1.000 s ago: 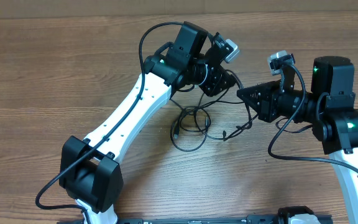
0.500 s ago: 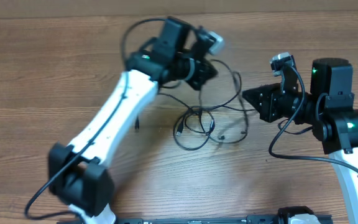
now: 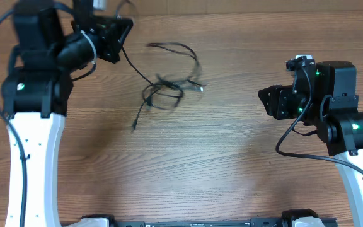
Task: Untangle cables
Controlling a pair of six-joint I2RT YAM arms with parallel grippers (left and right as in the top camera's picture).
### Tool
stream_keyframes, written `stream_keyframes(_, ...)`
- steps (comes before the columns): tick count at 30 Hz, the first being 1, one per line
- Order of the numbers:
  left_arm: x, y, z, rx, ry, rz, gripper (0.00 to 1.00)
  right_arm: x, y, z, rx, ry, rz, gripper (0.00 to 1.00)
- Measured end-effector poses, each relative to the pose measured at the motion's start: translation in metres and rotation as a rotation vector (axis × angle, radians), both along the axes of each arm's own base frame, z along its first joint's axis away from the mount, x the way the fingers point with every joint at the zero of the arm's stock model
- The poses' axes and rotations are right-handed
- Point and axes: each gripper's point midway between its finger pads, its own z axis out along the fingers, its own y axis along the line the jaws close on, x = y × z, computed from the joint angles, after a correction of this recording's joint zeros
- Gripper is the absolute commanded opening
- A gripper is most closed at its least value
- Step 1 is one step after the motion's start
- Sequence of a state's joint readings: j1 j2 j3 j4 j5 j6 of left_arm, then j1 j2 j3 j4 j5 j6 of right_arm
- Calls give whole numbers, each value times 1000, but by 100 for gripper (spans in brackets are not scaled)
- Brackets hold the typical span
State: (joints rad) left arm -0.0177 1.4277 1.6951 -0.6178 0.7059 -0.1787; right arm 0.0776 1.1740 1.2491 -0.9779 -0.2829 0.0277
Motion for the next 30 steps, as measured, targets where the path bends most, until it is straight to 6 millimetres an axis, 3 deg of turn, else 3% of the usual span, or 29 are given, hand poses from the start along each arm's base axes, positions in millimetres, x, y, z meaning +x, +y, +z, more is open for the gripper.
stream_keyframes(4,-26,-29,24,-83,-35,-161,4,0,14,7,66,-17,59,69)
stream_keyframes(7,-38,-48,17,-90,8,-223,4,0,22,4,101,2,91,69)
stream_keyframes(11,-43,-57,1,-67,83,-209,4,0,26,-7,121,56,106,70)
stream_keyframes(16,-45,-71,8,-67,42,-236,4,-2,36,-11,162,86,153,82)
stream_keyframes(22,-59,-118,44,-123,-93,-324,4,-20,91,12,262,1,438,92)
stream_keyframes(26,-65,-132,61,-167,-140,-342,4,-22,115,27,278,-87,541,95)
stream_keyframes(30,-63,-133,80,-221,-185,-325,4,-26,140,42,287,-176,636,95)
